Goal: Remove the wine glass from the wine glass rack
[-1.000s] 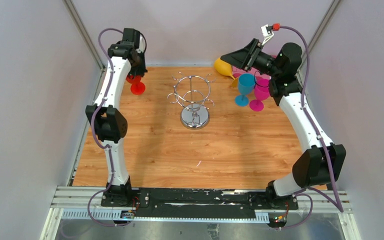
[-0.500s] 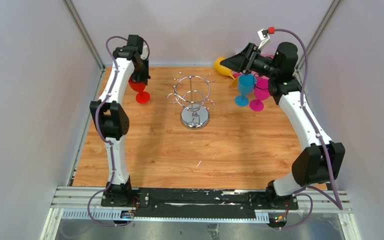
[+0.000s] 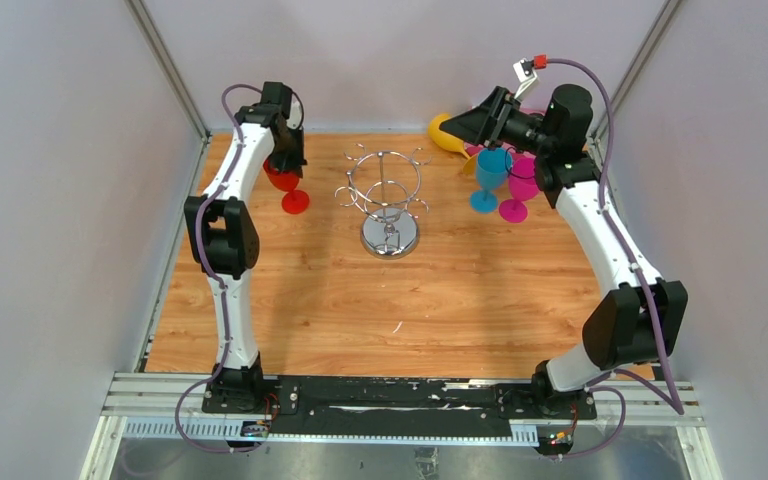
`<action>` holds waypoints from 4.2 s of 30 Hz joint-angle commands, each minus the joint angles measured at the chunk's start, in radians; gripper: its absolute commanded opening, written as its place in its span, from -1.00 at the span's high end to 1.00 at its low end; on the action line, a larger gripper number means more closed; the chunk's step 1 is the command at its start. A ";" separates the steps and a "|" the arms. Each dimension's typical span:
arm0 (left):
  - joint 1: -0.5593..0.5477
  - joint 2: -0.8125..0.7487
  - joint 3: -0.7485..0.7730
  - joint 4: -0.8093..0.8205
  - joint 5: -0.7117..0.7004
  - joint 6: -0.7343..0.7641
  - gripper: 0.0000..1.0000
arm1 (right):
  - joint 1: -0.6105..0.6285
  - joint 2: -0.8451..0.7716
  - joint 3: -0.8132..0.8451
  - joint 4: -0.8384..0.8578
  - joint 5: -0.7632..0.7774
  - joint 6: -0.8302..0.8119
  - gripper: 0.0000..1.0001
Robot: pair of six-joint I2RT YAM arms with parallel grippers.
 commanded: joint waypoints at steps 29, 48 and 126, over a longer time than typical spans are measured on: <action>-0.006 0.007 0.042 0.076 0.043 0.021 0.05 | -0.005 0.144 0.128 -0.093 0.002 -0.083 -0.36; -0.051 -0.535 -0.322 0.584 0.154 -0.029 -0.09 | 0.116 0.660 0.999 -0.916 0.458 -0.585 -0.40; -0.096 -0.818 -0.770 0.837 0.220 -0.073 -0.14 | 0.098 0.553 0.524 -0.890 0.905 -0.803 0.25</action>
